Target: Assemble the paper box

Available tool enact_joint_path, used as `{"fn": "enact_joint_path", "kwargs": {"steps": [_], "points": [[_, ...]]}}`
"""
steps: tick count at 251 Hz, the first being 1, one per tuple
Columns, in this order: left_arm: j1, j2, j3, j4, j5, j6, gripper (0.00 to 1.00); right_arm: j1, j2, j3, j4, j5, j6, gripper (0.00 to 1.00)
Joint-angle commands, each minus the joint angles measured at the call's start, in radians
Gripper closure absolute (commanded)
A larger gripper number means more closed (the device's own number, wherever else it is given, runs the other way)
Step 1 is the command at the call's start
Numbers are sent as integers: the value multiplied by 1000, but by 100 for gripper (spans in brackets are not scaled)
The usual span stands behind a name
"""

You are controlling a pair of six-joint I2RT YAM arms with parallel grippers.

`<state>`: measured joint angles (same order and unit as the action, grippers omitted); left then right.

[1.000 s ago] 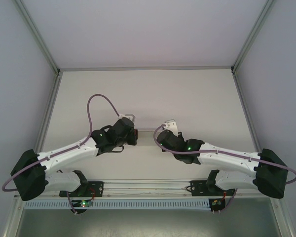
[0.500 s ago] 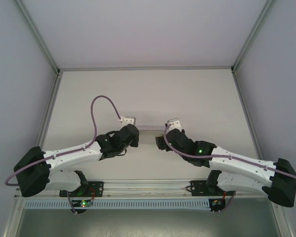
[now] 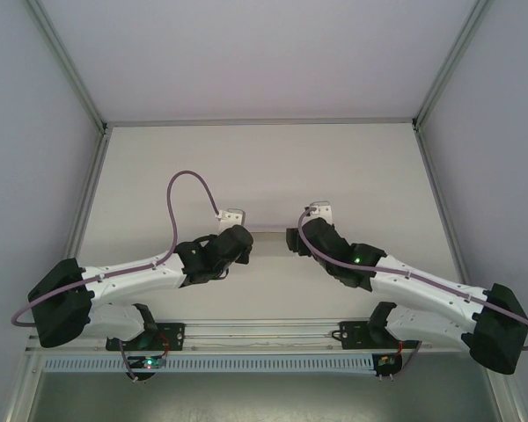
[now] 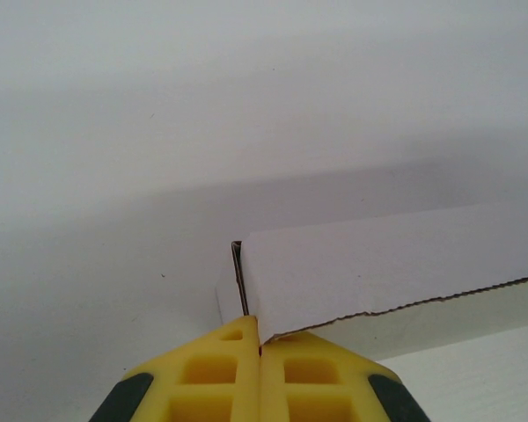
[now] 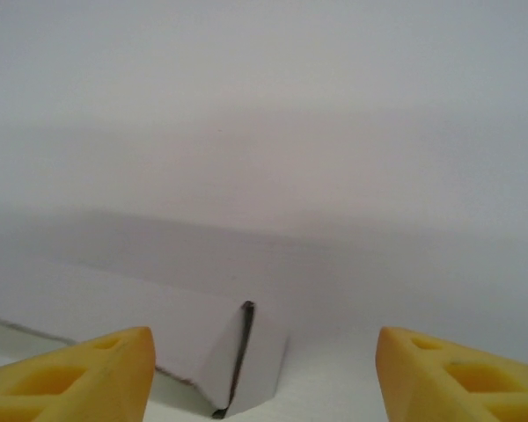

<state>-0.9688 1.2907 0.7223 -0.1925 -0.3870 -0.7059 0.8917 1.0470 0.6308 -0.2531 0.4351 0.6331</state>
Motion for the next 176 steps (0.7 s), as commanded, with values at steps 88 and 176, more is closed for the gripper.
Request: {"fn": "enact_joint_path", "kwargs": {"steps": [88, 176], "points": [[-16, 15, 1, -89, 70, 72, 97, -24, 64, -154, -11, -184, 168, 67], [-16, 10, 10, -78, 66, 79, 95, -25, 61, -116, 69, -380, 187, 76]]}}
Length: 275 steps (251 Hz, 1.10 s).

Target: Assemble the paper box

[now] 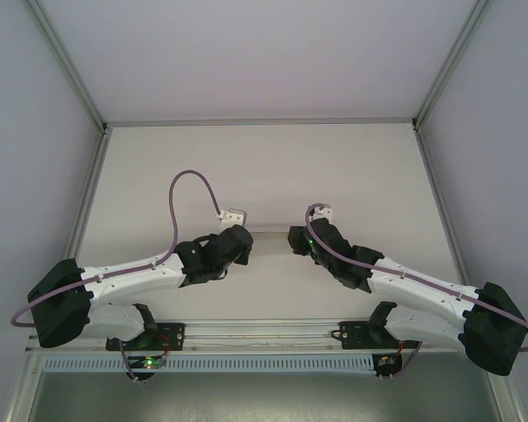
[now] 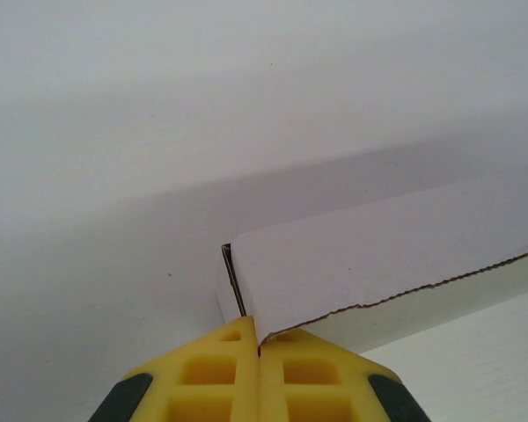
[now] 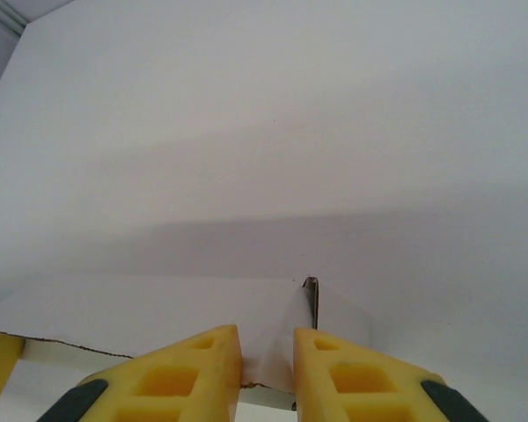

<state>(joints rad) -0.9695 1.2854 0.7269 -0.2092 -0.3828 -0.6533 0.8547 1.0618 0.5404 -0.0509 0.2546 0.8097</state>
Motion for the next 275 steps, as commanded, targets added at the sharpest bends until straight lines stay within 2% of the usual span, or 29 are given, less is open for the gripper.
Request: {"fn": "enact_joint_path", "kwargs": {"steps": [1, 23, 74, 135, 179, 228, 275], "points": [[-15, 15, 5, -60, 62, 28, 95, 13, 46, -24, -132, -200, 10, 76], [-15, 17, 5, -50, 68, 28, 95, 11, 43, -5, -118, -228, 30, 75], [-15, 16, 3, -28, 91, 42, 95, 10, 34, -16, 36, -341, 101, 75], [-16, 15, -6, -2, 116, 44, 95, -7, 47, -35, 33, -311, 158, 79], [-15, 21, -7, 13, 124, 49, 95, -22, 70, -157, 330, -353, 287, 86], [-15, 28, -7, 18, 126, 54, 96, -19, 114, -120, 279, -363, 275, 88], [-16, 1, -10, -10, 106, 53, 95, -19, 84, -109, 23, -222, 214, 88]]}}
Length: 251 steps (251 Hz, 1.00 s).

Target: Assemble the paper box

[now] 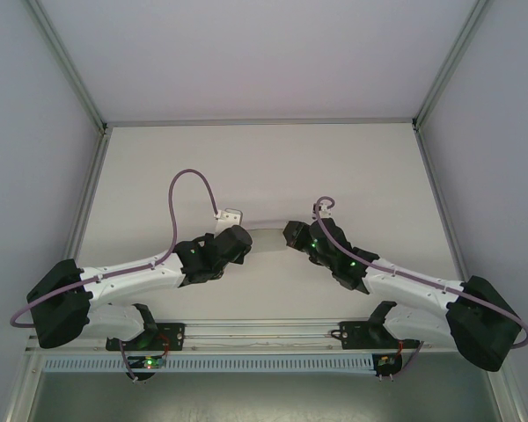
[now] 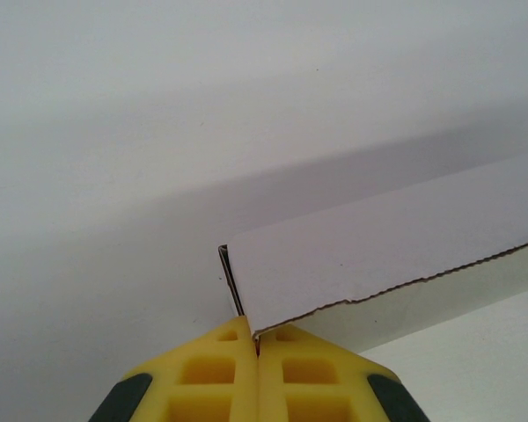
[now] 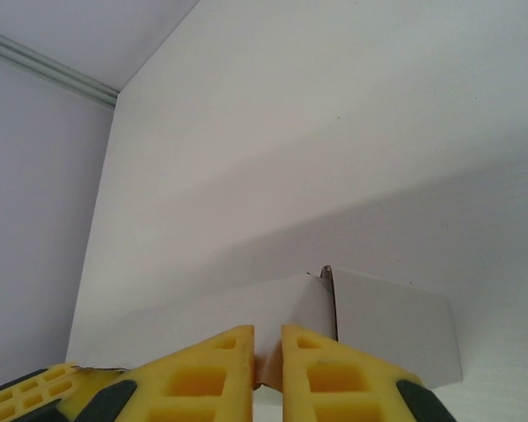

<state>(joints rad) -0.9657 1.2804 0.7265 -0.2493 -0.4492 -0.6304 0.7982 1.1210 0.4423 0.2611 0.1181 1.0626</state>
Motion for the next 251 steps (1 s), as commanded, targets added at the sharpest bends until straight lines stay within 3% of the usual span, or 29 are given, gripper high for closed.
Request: {"fn": "enact_joint_path", "kwargs": {"steps": [1, 24, 51, 94, 119, 152, 165, 201, 251], "points": [[-20, 5, -9, 28, 170, 30, 95, 38, 23, -10, -294, -82, -41, 88], [-19, -19, -4, 6, 163, 29, 91, 37, 6, -5, -371, -49, -70, 86], [-19, -47, 2, 2, 197, 37, 75, 39, 28, -11, -337, -66, -72, 86], [-19, -93, 19, -21, 272, 36, 65, 53, 87, 10, -326, -62, -78, 87], [-19, -125, 42, -84, 243, 19, 50, 57, 83, 11, -341, -47, -80, 87], [-16, -176, 53, -130, 206, -14, 47, 59, 69, 8, -361, -34, -82, 86], [-12, -192, 54, -136, 201, -21, 41, 62, 71, 7, -363, -33, -85, 86], [9, -205, 36, -138, 207, -54, 41, 89, 94, 19, -370, -30, -89, 87], [47, -227, 12, -176, 129, -148, 39, 104, 124, 20, -397, -2, -85, 87]]}}
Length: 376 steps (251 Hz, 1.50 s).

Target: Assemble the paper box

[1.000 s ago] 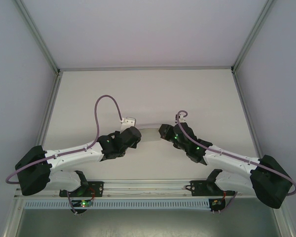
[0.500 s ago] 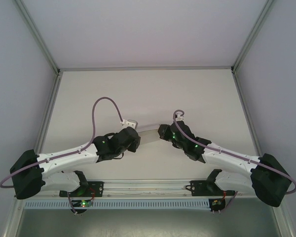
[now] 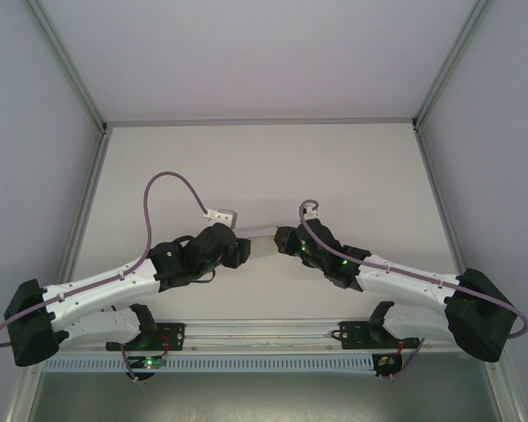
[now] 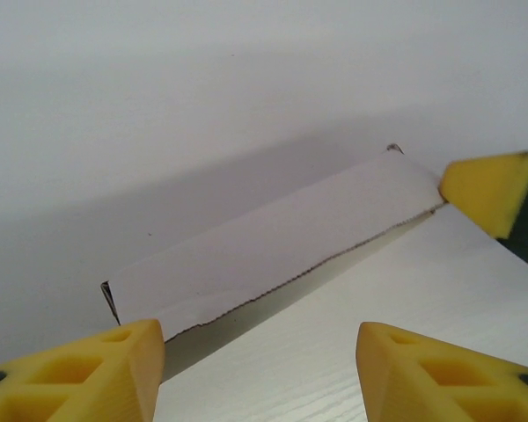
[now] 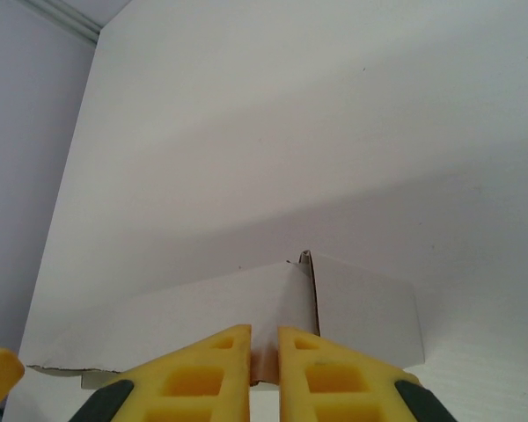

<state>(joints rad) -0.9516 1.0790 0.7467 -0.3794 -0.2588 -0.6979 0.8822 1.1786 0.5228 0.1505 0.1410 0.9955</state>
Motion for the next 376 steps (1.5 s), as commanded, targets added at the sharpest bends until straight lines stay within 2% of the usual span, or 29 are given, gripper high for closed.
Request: {"fn": "enact_joint_path", "kwargs": {"steps": [1, 20, 32, 56, 116, 176, 240, 260, 279, 310, 376], "points": [[34, -27, -8, -45, -61, -81, 39, 21, 67, -59, -288, -25, -17, 87], [60, -47, -29, -36, -53, -102, 38, 26, 78, -52, -326, -7, -23, 87], [74, -58, -38, -42, -56, -119, 34, 34, 89, -42, -360, 11, -28, 87], [106, -81, -58, -36, -36, -128, 33, 46, 111, -26, -423, 27, -33, 87], [223, -90, -131, 61, 122, -142, 33, 56, 138, -6, -531, 40, -58, 86], [237, -95, -182, 158, 207, -144, 36, 68, 184, 12, -584, 66, -82, 86], [240, -59, -182, 162, 205, -141, 42, 94, 284, 79, -694, 143, -84, 86], [241, -54, -188, 162, 201, -143, 43, 96, 286, 81, -705, 158, -78, 85], [246, -59, -199, 160, 191, -148, 44, 95, 275, 76, -700, 160, -73, 80], [263, -69, -221, 148, 163, -157, 46, 95, 263, 71, -695, 161, -79, 81], [353, -55, -281, 226, 250, -170, 50, 96, 274, 89, -703, 170, -95, 81]]}}
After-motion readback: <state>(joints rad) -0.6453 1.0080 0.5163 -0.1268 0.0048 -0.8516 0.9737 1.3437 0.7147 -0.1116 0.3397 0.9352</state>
